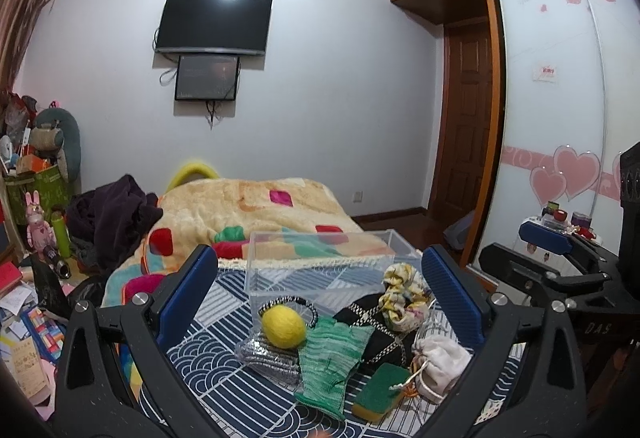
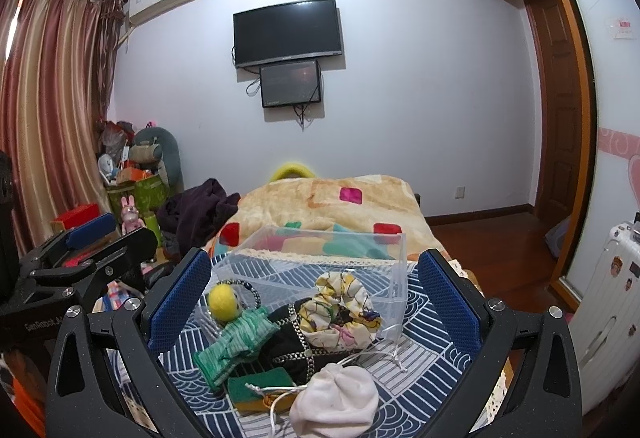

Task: Organize soft objects
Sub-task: 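Grasp the yellow floral scrunchie with the right tool while the left tool grasps the yellow felt ball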

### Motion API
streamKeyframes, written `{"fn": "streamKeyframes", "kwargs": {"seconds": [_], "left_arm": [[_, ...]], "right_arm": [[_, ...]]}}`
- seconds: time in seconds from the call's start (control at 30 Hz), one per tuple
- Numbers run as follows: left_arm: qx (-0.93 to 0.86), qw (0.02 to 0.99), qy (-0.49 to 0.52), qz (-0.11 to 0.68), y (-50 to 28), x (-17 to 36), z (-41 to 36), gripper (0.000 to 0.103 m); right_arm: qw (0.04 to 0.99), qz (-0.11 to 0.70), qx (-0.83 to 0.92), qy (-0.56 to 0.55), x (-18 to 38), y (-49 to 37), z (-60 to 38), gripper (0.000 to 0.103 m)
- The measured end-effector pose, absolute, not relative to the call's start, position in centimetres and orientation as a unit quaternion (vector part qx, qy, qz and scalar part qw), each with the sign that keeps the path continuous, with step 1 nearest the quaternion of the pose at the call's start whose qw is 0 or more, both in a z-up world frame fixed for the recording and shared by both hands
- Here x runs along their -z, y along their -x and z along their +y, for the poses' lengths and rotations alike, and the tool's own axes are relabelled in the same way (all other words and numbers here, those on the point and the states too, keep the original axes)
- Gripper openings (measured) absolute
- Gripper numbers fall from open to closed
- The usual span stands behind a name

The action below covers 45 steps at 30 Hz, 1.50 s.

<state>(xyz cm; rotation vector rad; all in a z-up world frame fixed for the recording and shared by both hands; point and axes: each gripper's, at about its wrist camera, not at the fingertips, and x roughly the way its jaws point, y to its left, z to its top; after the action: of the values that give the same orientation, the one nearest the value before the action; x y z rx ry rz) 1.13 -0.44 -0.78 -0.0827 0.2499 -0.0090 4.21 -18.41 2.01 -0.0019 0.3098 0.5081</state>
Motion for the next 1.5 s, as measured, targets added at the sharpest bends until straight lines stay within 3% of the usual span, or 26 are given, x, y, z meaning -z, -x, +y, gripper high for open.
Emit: {"fn": "streamKeyframes", "kwargs": {"seconds": [0.2,0.37,0.43,0.53,0.73,1.0,1.07,1.13,1.3,1.5], "left_arm": [[0.005,0.984,0.065,0.165,-3.0,2.8,0.7,0.103],[-0.002,0.978,0.071,0.197,-4.8,4.6,1.5,0.085],[0.001,0.974,0.077,0.211,-5.6,5.4,1.8,0.078],[0.004,0.968,0.085,0.236,-6.9,7.0,2.1,0.068],[0.007,0.956,0.109,0.274,-9.1,9.4,2.8,0.056],[0.004,0.947,0.118,0.298,-10.5,11.2,2.9,0.049],[0.002,0.947,0.119,0.299,-10.7,11.3,3.0,0.045],[0.004,0.946,0.121,0.3,-10.7,11.4,3.1,0.041],[0.006,0.948,0.116,0.295,-10.1,11.4,3.0,0.04],[0.005,0.951,0.11,0.289,-8.9,10.9,2.6,0.04]], "right_arm": [[0.945,0.193,-0.263,0.006,0.0,-5.9,-18.0,0.103],[0.937,0.236,-0.256,0.0,1.9,-7.8,-18.2,0.1],[0.934,0.254,-0.251,-0.004,2.6,-8.4,-18.3,0.091],[0.926,0.283,-0.248,-0.015,3.8,-9.6,-18.7,0.088],[0.914,0.32,-0.249,-0.026,5.0,-10.9,-18.8,0.085],[0.901,0.344,-0.265,-0.011,6.0,-11.3,-17.0,0.084],[0.899,0.353,-0.261,-0.002,6.5,-11.5,-16.6,0.072],[0.893,0.368,-0.258,0.001,7.1,-12.2,-16.3,0.053],[0.892,0.373,-0.256,-0.005,7.3,-12.2,-17.1,0.031],[0.898,0.355,-0.26,0.007,6.5,-11.2,-17.6,0.019]]}}
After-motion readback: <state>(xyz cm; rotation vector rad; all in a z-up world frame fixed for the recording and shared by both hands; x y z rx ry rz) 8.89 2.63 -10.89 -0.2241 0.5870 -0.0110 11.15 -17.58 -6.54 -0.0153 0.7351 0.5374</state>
